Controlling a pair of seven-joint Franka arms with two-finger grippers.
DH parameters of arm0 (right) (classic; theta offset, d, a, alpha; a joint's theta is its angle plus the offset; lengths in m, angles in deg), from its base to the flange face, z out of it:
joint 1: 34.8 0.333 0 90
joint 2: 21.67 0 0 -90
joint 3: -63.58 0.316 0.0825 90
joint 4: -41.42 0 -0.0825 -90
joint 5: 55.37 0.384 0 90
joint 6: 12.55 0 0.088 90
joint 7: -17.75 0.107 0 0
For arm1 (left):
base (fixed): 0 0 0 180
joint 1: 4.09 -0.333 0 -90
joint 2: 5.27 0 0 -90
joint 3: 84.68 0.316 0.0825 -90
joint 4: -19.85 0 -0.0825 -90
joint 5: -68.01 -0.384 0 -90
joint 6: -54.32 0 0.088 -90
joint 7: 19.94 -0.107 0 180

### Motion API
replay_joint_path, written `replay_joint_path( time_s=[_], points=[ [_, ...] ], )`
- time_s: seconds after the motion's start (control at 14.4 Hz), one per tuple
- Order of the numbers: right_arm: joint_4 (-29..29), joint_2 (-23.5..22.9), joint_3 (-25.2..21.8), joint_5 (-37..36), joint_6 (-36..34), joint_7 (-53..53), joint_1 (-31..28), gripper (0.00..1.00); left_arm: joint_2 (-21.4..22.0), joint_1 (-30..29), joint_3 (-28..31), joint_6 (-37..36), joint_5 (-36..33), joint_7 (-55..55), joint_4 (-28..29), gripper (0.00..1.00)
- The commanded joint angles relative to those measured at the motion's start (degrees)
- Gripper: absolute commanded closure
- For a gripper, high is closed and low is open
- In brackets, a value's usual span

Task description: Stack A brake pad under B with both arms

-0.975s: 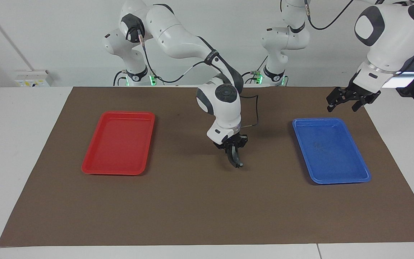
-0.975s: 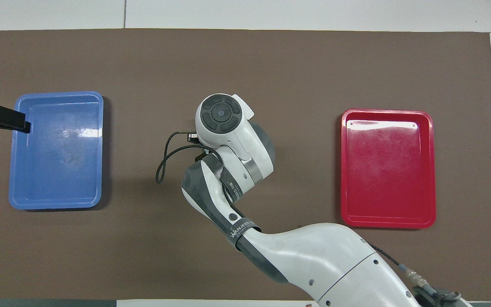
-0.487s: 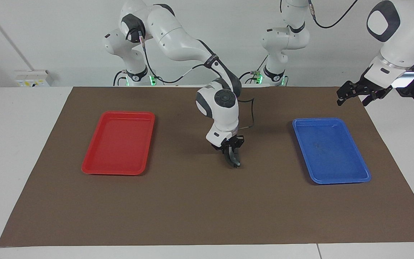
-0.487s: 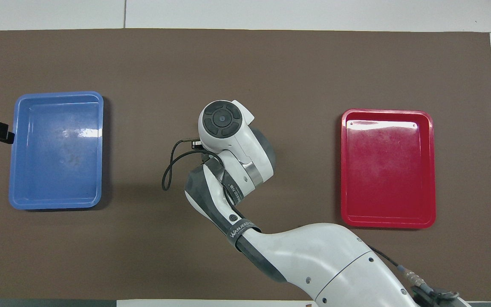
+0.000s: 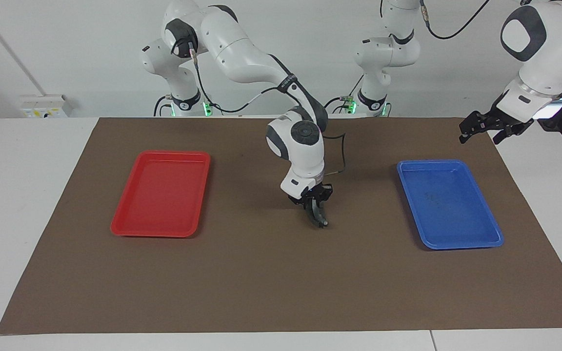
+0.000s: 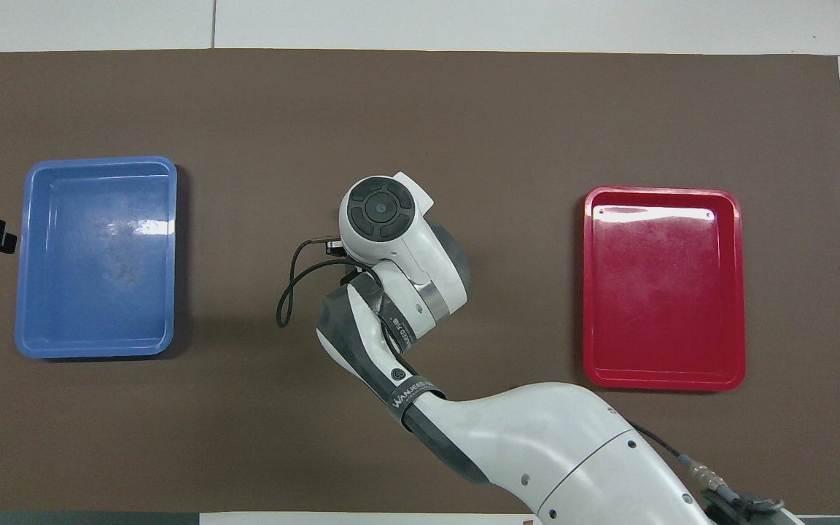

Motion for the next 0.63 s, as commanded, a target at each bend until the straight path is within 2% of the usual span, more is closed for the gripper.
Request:
replay_joint_path(
  time_s=[0.0,0.35,0.42,0.56],
  points=[
    [-1.66,1.37,0.24,1.87,1.18,-1.25,-0.18,0.93,1.61,-0.53,-0.42,1.32,-1.05,-0.81,1.85,0.0],
    [-3.24,1.45,0.59,2.92,3.73,-1.17,0.17,0.83,1.61,-0.27,-0.24,1.32,-1.05,0.76,1.93,0.0],
    [-3.24,1.54,0.59,2.92,3.65,-1.17,0.26,0.79,1.61,0.08,-0.33,1.14,-1.31,2.95,1.93,0.0],
    [-4.03,1.8,0.59,2.92,3.73,-1.17,0.17,0.64,1.69,0.35,-0.42,1.05,-1.84,4.03,2.02,0.0]
  ],
)
